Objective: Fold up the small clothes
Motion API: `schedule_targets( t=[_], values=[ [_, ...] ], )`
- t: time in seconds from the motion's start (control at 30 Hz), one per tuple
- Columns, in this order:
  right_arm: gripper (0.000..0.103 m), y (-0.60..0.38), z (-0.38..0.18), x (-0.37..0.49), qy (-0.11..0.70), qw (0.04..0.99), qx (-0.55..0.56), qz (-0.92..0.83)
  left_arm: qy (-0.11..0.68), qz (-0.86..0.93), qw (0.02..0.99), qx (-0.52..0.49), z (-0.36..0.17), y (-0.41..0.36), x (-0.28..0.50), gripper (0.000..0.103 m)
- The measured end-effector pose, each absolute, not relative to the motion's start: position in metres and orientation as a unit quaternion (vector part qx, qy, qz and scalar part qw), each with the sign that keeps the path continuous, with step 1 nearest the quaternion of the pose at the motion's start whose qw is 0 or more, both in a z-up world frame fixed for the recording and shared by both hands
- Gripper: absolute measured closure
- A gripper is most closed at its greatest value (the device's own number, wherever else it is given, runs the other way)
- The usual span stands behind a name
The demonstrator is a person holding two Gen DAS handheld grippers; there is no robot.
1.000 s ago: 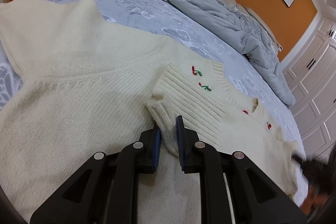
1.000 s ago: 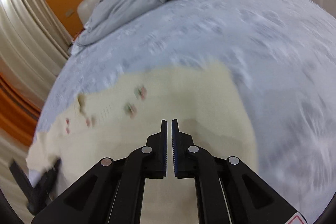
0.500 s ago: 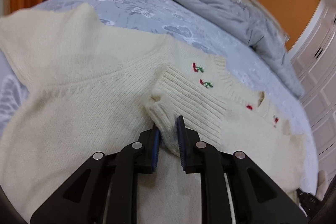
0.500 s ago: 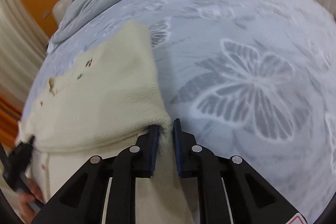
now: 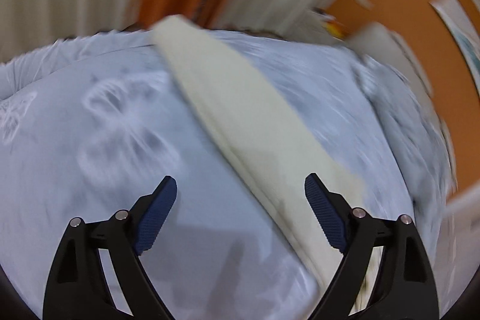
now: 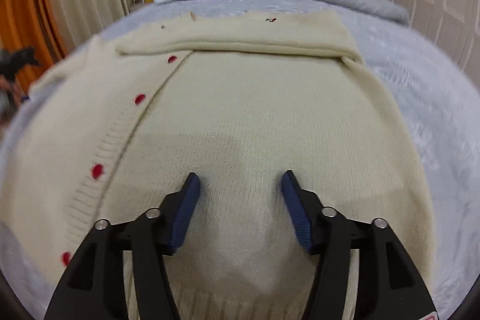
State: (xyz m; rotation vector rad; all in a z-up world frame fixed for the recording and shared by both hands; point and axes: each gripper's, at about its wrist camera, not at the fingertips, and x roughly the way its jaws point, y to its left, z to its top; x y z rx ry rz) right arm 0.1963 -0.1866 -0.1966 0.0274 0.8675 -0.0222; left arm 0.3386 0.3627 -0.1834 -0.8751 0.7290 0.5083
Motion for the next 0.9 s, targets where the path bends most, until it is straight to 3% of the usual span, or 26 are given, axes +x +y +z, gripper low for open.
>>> schedule_targets(
  t=[0.07,0.13,0.23,0.47,0.6,0.7,0.73,0.77,0.8,0.9],
  values=[
    [0.045,-0.187,-0.198,0.2,0.418,0.908,0.015,-0.01,0.356,0.266,0.782,-0.437,-0.201,0.391,0.347,0.049],
    [0.044,-0.191,-0.2,0.202,0.417,0.909,0.025,-0.006,0.348,0.286,0.78,-0.434,-0.2,0.398,0.35,0.062],
    [0.043,-0.181,-0.2,0.195,0.412,0.911,0.006,-0.017,0.366,0.274,0.78,-0.428,-0.201,0.4,0.363,0.103],
    [0.042,-0.181,-0.2,0.191,0.41,0.912,0.015,-0.014,0.318,0.199,0.849,-0.373,-0.132,0.357,0.373,0.103],
    [0.042,-0.181,-0.2,0.186,0.411,0.911,0.02,-0.012,0.266,0.049,0.912,-0.307,-0.051,0.254,0.366,0.103],
    [0.042,-0.181,-0.197,0.188,0.417,0.909,0.024,-0.01,0.265,-0.012,0.901,-0.342,-0.038,0.201,0.354,0.095],
    [0.042,-0.184,-0.196,0.187,0.418,0.908,0.031,-0.007,0.272,-0.008,0.892,-0.362,-0.047,0.197,0.354,0.078],
    [0.042,-0.186,-0.196,0.187,0.418,0.908,0.037,-0.003,0.284,0.013,0.881,-0.379,-0.059,0.201,0.356,0.042],
    [0.042,-0.188,-0.196,0.187,0.417,0.908,0.042,0.0,0.298,0.039,0.87,-0.39,-0.073,0.209,0.358,0.03],
    [0.042,-0.189,-0.197,0.185,0.414,0.909,0.045,0.002,0.32,0.144,0.849,-0.396,-0.111,0.262,0.357,0.029]
  ],
)
